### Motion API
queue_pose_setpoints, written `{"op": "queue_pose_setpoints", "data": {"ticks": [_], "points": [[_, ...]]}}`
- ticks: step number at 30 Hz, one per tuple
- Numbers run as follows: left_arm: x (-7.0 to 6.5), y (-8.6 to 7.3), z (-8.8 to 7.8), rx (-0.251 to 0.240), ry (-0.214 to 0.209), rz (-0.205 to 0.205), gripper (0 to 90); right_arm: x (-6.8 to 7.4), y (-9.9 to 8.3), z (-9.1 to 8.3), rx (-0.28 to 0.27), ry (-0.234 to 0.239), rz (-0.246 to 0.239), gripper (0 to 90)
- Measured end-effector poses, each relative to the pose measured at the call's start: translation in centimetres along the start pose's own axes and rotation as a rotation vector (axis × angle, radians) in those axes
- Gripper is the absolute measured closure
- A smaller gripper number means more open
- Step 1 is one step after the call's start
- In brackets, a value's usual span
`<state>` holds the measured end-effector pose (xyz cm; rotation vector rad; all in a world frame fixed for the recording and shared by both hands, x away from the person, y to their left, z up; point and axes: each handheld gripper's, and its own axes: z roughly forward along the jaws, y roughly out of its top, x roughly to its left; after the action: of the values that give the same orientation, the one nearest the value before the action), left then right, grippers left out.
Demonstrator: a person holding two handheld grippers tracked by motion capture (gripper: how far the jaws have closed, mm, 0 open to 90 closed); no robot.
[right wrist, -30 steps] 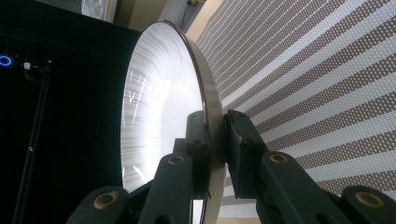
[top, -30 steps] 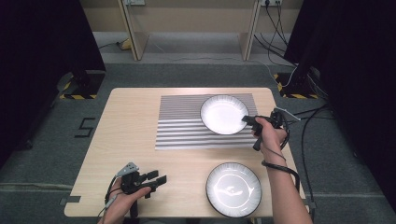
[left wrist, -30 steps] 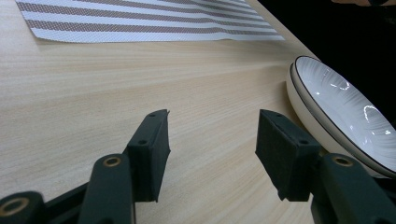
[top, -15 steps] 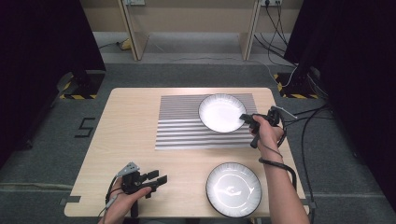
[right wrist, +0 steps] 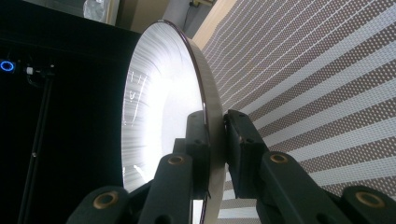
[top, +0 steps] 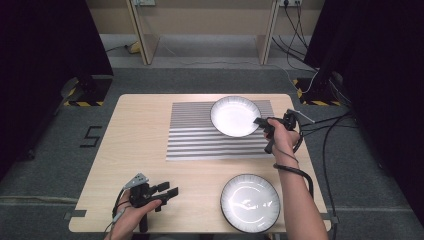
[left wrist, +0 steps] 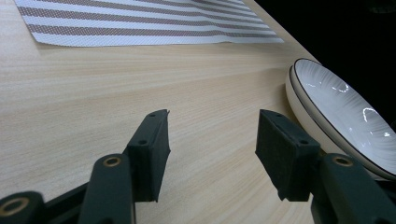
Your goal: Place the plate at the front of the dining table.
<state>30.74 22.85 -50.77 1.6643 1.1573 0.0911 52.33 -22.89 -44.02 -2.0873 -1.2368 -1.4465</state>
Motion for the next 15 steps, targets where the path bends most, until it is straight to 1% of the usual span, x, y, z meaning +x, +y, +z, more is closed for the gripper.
{"op": "queue_pose_setpoints", "data": {"ticks": [5, 8, 15], "points": [[0.11, 0.18, 0.01, -0.003, 0.002, 0.0, 43.9, -0.11, 0.26, 0.2, -0.006, 0.002, 0.004, 79.9], [0.12, 0.2, 0.05, -0.002, 0.002, 0.0, 43.9, -0.21, 0.4, 0.28, -0.007, 0.001, 0.018, 79.8], [0.04, 0.36, 0.13, 0.0, -0.005, 0.003, 44.0, -0.44, 0.58, 0.56, -0.006, -0.004, 0.02, 79.7]]}}
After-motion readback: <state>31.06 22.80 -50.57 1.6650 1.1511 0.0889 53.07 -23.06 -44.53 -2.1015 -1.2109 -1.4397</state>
